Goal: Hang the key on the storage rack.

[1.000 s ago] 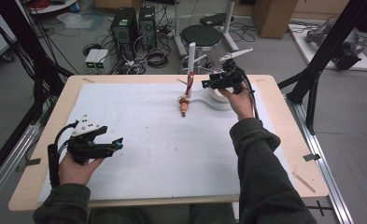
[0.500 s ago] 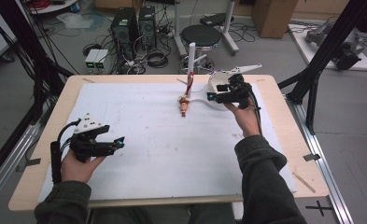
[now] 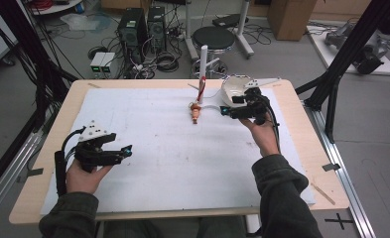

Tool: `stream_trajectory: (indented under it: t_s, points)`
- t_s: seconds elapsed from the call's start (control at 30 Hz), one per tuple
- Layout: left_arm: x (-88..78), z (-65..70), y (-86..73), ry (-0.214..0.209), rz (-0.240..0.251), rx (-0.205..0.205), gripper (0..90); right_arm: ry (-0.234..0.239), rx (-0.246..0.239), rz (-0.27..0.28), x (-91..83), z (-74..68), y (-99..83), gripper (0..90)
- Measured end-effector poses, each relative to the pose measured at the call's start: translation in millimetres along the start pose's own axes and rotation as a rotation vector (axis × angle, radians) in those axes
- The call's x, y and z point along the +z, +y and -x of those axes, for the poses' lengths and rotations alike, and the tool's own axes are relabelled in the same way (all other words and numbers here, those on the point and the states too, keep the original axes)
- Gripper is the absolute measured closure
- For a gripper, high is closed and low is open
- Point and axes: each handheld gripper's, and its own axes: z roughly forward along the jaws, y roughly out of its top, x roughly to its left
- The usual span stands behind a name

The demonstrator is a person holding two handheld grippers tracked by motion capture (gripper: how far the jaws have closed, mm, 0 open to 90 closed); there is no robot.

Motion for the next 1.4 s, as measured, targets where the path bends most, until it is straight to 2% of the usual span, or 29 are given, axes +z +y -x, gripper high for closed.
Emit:
stream_trajectory:
  t_s: [0.47, 0.7, 0.8, 1.1, 1.4]
  points:
    - [1.8, 3.7, -0.6, 0.006, -0.004, 0.002, 27.6, 0.005, 0.002, 0.011, -7.9, -5.4, -19.3, 22.4]
    - [3.3, 4.5, -2.2, 0.006, -0.011, 0.001, 27.6, -0.001, -0.016, 0.021, -15.3, -8.6, -30.2, 21.5]
    - [3.3, 3.7, -4.1, 0.004, -0.005, -0.006, 27.6, -0.003, 0.001, 0.018, -17.1, -9.9, -36.5, 21.0]
    - [0.5, 1.5, -6.8, 0.014, 0.000, -0.008, 27.6, -0.011, 0.011, 0.006, -20.3, -14.9, -52.7, 18.1]
    - [-2.4, -1.9, -12.1, 0.019, -0.002, -0.010, 27.6, -0.014, -0.012, 0.020, -27.5, -22.2, -66.2, 18.1]
